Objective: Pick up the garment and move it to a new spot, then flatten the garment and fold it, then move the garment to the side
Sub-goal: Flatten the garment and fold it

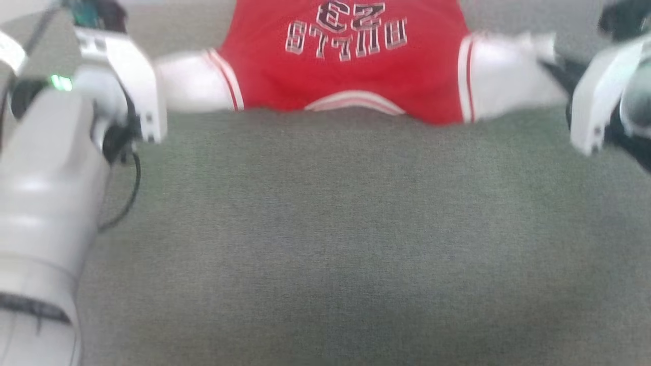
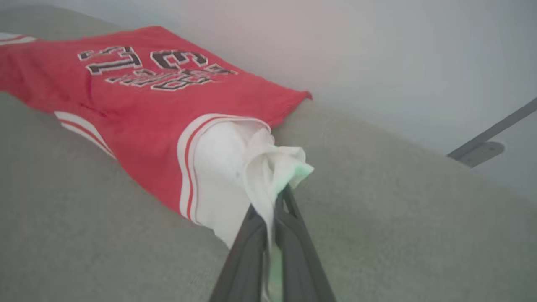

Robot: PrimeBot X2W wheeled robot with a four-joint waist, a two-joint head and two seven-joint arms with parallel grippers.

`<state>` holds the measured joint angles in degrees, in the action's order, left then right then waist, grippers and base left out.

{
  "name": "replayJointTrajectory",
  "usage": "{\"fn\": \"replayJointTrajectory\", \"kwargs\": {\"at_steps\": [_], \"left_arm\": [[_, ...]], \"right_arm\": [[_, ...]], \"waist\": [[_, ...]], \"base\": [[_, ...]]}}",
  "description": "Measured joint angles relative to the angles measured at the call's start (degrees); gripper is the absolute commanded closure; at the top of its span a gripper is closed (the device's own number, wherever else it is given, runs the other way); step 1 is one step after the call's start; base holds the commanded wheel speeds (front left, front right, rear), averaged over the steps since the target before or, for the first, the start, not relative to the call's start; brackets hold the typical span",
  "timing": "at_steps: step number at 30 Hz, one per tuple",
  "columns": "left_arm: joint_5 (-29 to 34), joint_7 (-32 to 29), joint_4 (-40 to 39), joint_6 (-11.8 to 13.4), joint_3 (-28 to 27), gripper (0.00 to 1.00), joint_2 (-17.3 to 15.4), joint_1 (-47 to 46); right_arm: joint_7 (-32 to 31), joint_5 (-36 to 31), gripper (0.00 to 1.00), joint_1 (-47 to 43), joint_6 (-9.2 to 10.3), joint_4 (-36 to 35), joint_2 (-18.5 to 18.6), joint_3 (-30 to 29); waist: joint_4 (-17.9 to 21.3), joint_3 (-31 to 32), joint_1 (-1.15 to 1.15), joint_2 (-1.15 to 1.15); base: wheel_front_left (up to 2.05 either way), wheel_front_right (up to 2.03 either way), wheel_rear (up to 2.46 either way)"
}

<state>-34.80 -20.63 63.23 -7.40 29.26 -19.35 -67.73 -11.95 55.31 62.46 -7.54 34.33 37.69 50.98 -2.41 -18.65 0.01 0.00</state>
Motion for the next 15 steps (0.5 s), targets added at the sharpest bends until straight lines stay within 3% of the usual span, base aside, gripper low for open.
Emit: {"fn": "replayJointTrajectory", "kwargs": {"at_steps": [4,7,12,15], "left_arm": [[-1.4,-2.6,-5.6,0.0,-0.2,1.0,-2.1,7.4],[-3.4,-5.6,-12.2,1.7,-0.9,1.0,-3.9,14.0],[-5.8,-12.0,-30.3,8.1,-2.7,1.0,-8.9,27.3],[-8.1,-16.6,-44.4,13.6,-4.4,1.0,-12.7,36.0]], "right_arm": [[-4.4,3.6,1.0,-6.1,0.0,-6.5,5.8,1.9],[-6.6,5.7,1.0,-10.3,0.0,-10.7,9.3,2.6],[-10.5,9.8,1.0,-16.4,0.0,-17.4,14.7,2.4],[-13.1,11.9,1.0,-19.5,0.0,-21.2,17.7,1.7]], "waist": [[-0.9,1.6,0.0,0.0],[-1.4,2.6,0.0,0.0],[-1.9,3.8,0.0,0.0],[-2.0,4.0,0.0,0.0]], "base": [[0.0,0.0,0.0],[0.0,0.0,0.0],[0.0,0.0,0.0],[0.0,0.0,0.0]]}}
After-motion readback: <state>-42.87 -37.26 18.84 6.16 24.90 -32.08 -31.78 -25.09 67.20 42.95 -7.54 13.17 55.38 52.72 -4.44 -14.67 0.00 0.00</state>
